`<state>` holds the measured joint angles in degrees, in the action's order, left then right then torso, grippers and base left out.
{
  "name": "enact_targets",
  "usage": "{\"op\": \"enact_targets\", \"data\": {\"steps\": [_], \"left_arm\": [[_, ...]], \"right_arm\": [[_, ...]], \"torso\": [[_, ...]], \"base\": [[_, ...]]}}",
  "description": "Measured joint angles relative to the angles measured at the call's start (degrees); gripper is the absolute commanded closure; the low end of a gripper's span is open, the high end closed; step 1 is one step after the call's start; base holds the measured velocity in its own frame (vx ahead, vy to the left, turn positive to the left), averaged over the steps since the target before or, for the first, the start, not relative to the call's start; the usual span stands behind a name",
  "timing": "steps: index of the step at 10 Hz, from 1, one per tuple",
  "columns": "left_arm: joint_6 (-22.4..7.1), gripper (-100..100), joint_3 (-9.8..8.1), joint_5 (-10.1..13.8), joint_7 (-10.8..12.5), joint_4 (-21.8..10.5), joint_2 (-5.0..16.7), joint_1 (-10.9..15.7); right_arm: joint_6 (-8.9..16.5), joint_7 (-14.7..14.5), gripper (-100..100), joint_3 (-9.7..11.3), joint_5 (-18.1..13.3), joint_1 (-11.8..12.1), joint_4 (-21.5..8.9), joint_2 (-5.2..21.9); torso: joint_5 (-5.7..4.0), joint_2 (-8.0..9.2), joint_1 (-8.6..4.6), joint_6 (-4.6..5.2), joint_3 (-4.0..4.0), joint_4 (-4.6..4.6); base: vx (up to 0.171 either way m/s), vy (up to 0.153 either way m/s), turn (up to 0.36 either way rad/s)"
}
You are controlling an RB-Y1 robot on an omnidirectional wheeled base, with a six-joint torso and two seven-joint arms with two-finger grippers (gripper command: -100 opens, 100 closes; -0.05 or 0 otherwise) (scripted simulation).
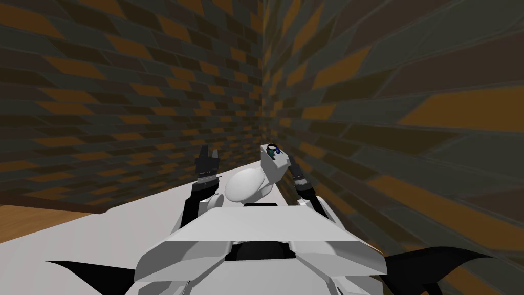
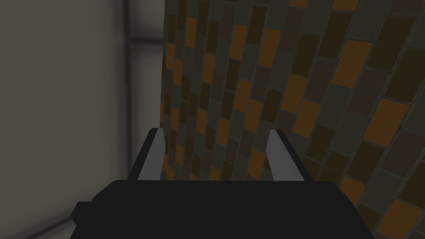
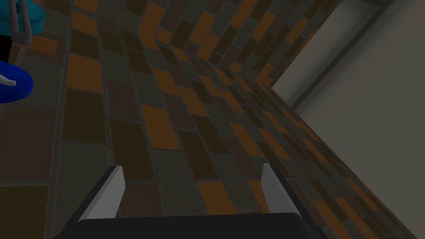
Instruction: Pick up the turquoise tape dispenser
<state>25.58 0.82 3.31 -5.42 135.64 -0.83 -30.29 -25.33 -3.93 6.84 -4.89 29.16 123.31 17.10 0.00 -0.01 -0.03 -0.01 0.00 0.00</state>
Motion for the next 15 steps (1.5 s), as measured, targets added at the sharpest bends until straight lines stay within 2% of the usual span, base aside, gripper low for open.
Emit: {"op": "enact_targets", "data": {"steps": [3, 5, 8, 15], "left_arm": [[0.0, 0, 0.0, 0.0, 0.0, 0.0, 0.0, 0.0], [0.0, 0, 0.0, 0.0, 0.0, 0.0, 0.0, 0.0], [0.0, 0, 0.0, 0.0, 0.0, 0.0, 0.0, 0.0], [0.0, 0, 0.0, 0.0, 0.0, 0.0, 0.0, 0.0]], "right_arm": [[0.0, 0.0, -100, 0.0, 0.0, 0.0, 0.0, 0.0], [0.08, 0.04, -100, -0.28, -1.78, 2.09, -1.93, 1.39], [-1.69, 0.49, -100, -1.03, -2.68, 4.93, -3.77, 2.86], [-1.54, 0.68, -100, -1.23, -2.68, 5.05, -3.78, 3.16]], "torso": [[0.0, 0.01, 0.02, 0.0, 0.01, 0.0], [-0.02, -0.03, -0.07, 0.0, -0.02, -0.01], [-0.01, 0.0, -0.01, 0.01, 0.0, 0.0], [0.0, 0.01, 0.02, 0.0, 0.0, 0.0]], "base": [[0.002, -0.003, 0.009], [0.01, -0.014, 0.041], [0.004, -0.006, 0.017], [-0.001, 0.001, -0.004]]}}
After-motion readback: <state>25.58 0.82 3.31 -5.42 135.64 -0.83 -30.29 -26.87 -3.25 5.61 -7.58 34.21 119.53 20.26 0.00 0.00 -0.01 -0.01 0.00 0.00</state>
